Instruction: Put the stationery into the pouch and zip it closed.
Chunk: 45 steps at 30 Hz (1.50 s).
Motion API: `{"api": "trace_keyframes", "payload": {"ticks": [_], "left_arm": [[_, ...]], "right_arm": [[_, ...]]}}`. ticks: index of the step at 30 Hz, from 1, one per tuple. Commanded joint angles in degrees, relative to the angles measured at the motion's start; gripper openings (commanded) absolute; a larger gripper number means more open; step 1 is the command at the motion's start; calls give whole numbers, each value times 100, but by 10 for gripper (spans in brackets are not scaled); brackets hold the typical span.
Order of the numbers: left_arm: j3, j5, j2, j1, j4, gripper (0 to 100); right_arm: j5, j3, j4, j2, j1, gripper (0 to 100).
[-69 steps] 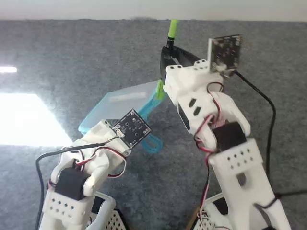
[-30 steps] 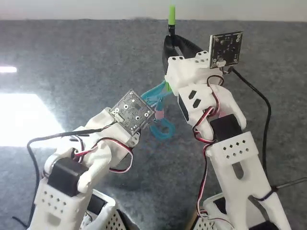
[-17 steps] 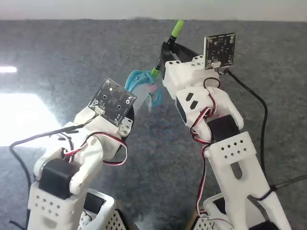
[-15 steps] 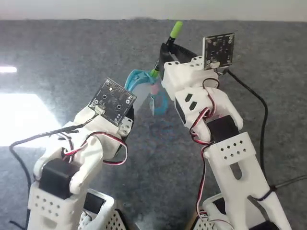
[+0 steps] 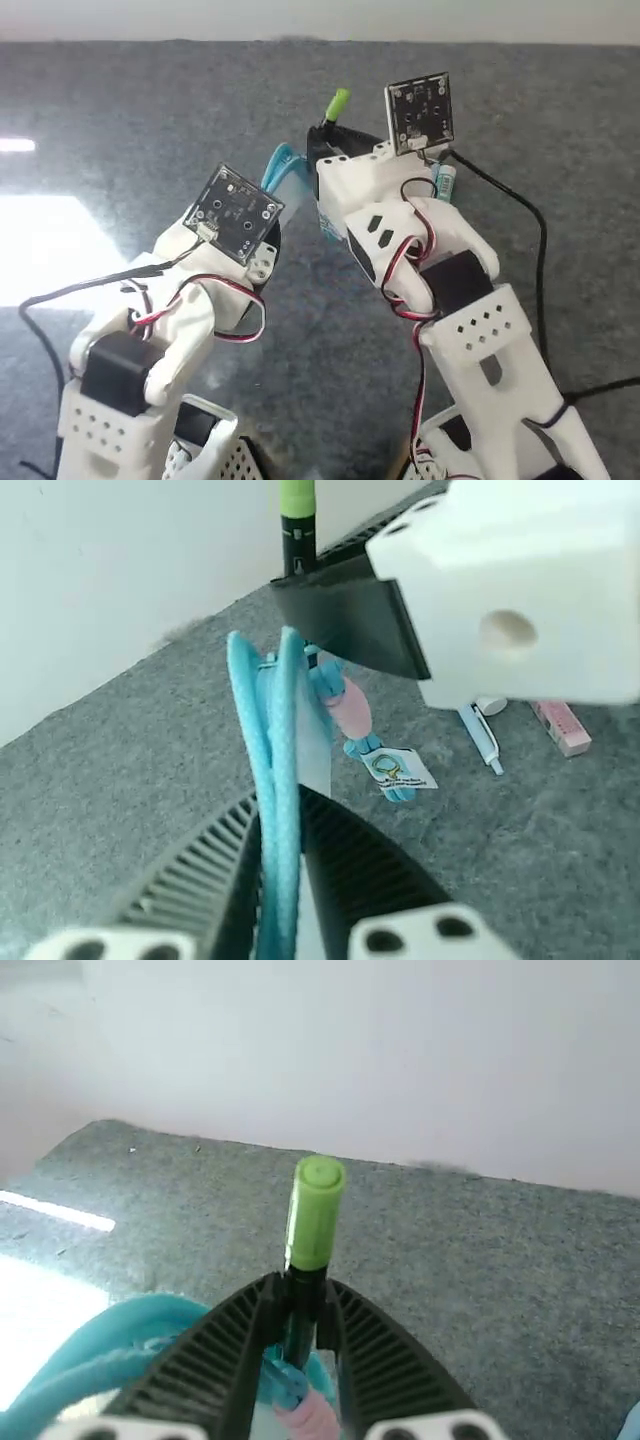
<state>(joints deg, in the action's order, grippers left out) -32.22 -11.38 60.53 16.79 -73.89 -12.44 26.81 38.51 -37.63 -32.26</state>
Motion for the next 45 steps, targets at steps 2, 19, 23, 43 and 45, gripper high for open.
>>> {"api": "trace_keyframes", "payload": {"ticks": [2, 19, 23, 43, 45], "left_arm": [[295, -114, 44, -53, 237, 10], [268, -325, 44, -299, 246, 10], [268, -334, 44, -484, 246, 10], [-611, -563, 914, -554, 114, 10], [-602, -563, 1029, -352, 105, 10]], "right_arm": [[88, -308, 110, -198, 31, 6], [-360, -2523, 2580, 426, -558, 6], [-448, -2963, 2826, 866, -558, 6], [-35, -3024, 2448, 1051, 462, 6], [141, -3033, 2466, 1042, 453, 6]]}}
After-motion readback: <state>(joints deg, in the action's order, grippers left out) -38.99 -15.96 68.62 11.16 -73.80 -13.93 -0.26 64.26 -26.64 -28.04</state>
